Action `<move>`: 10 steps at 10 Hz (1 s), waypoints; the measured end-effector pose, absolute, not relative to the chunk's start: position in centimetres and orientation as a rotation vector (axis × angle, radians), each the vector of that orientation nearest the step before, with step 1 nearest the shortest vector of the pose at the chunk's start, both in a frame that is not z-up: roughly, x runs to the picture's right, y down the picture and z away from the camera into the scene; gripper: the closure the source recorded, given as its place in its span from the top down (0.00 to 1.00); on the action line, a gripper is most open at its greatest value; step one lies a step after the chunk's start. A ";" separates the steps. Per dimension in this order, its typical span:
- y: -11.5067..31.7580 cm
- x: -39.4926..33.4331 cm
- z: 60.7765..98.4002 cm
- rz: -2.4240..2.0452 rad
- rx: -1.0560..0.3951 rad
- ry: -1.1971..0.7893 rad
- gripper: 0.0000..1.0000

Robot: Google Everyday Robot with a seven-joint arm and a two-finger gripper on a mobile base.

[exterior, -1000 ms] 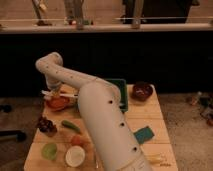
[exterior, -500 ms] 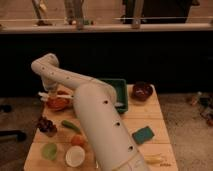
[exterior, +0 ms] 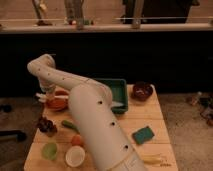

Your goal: Place brush in red bowl

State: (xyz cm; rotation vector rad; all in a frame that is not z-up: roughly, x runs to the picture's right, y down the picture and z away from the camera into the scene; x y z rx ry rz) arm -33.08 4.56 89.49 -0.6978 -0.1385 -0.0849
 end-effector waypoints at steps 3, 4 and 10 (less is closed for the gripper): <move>4.8 -33.6 89.9 -0.088 -0.706 -0.134 0.00; 5.0 -33.5 90.2 -0.079 -0.717 -0.136 0.00; 5.1 -33.5 90.4 -0.075 -0.724 -0.134 0.34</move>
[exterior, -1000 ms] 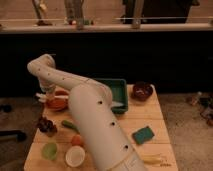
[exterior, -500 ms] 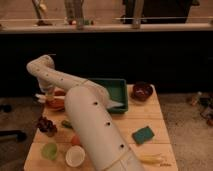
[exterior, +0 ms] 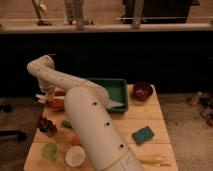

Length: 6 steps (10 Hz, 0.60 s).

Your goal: Place brush in red bowl

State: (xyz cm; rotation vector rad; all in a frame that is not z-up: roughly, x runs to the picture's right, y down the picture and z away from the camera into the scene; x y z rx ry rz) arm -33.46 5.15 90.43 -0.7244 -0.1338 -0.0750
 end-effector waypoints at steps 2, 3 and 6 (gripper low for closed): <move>5.2 -33.4 90.5 -0.073 -0.726 -0.133 0.52; 5.2 -33.3 90.5 -0.073 -0.726 -0.133 0.62; 5.1 -33.2 90.6 -0.072 -0.724 -0.130 0.80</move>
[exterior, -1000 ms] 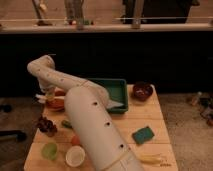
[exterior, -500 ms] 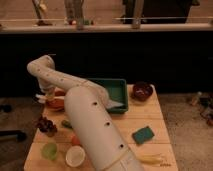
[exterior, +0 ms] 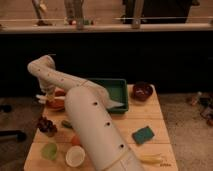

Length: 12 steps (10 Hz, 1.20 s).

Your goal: Place brush in red bowl

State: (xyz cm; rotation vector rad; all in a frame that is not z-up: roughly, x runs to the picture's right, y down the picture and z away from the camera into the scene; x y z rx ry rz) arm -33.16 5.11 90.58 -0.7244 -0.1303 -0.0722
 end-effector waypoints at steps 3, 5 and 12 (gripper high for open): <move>5.1 -32.9 90.7 -0.073 -0.723 -0.125 0.80; 5.2 -33.0 90.7 -0.074 -0.725 -0.125 0.80; 5.2 -33.1 90.7 -0.073 -0.725 -0.128 0.80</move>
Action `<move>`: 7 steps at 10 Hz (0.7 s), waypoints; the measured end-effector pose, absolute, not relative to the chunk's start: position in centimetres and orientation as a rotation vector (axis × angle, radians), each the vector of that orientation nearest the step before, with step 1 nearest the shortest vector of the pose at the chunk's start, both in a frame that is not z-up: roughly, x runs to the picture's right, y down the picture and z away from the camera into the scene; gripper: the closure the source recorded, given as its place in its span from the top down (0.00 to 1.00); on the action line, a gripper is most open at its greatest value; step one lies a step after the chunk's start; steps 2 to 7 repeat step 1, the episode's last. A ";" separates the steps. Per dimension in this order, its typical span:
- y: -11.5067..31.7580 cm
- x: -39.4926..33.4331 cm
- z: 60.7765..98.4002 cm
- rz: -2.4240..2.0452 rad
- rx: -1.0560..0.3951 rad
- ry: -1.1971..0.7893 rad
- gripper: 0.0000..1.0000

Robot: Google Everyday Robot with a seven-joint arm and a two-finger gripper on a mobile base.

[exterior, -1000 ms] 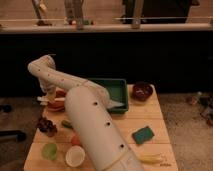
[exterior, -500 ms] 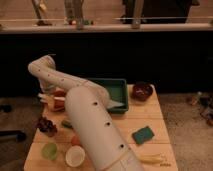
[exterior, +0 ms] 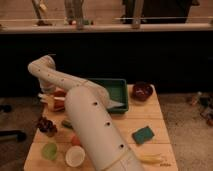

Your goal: Place brush in red bowl

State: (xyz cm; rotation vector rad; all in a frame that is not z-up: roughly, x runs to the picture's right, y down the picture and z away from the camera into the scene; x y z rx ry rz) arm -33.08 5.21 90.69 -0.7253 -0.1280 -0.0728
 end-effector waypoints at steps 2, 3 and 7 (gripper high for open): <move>5.2 -33.1 90.7 -0.073 -0.725 -0.128 0.80; 5.2 -33.1 90.7 -0.073 -0.725 -0.128 0.80; 5.2 -33.1 90.7 -0.073 -0.725 -0.128 0.80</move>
